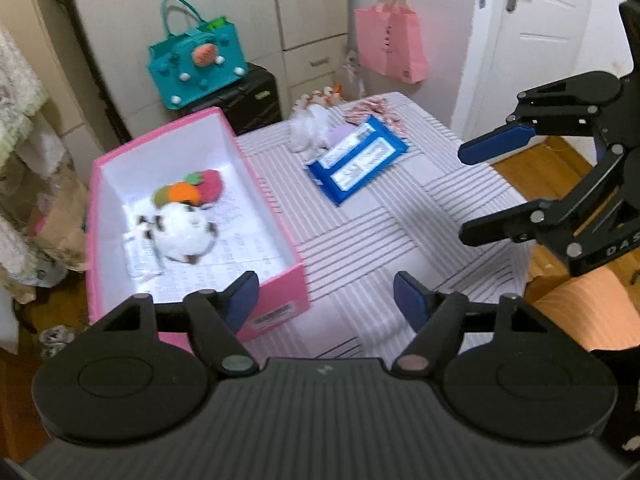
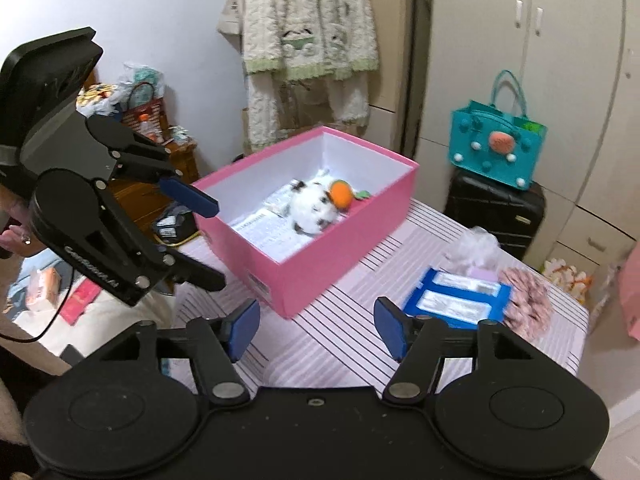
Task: Organize soft objects
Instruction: 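Withdraw both tools from the box toward the blue wipes packet, then close both tools on the blue wet-wipes packet, one on each side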
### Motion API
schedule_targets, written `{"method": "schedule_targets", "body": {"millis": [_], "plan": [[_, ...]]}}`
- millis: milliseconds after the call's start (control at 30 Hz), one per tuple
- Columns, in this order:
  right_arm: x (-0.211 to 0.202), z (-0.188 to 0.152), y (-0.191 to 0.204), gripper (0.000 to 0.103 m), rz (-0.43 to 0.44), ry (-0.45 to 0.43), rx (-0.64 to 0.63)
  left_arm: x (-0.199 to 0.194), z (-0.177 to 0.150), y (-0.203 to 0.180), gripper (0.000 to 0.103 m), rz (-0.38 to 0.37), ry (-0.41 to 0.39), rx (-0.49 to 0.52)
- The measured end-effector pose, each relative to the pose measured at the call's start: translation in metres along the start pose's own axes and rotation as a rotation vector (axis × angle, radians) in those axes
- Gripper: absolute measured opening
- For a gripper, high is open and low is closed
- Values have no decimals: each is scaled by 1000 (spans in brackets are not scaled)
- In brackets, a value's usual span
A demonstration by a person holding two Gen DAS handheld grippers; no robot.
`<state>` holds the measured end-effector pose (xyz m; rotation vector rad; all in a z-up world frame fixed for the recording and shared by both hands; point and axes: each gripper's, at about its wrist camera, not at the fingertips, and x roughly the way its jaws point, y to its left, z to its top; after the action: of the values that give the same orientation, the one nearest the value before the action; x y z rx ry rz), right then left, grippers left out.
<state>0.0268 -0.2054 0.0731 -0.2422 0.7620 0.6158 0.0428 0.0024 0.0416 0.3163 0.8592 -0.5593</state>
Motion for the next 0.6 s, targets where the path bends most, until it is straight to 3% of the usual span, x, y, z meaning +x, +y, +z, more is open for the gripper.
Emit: {"method": "schedule_targets", "body": {"millis": [167,400,600], "plan": [[6,-23,-18,72,-157,5,29,23,5,-15,74,-57,19,13],[12,-49,-60,75,-192,-39,124,46,11,-34,74,-107,-56,2],[33,-62,-87,80,-228,-107,101,67,17,-35,74,-133,-146,-107]]}}
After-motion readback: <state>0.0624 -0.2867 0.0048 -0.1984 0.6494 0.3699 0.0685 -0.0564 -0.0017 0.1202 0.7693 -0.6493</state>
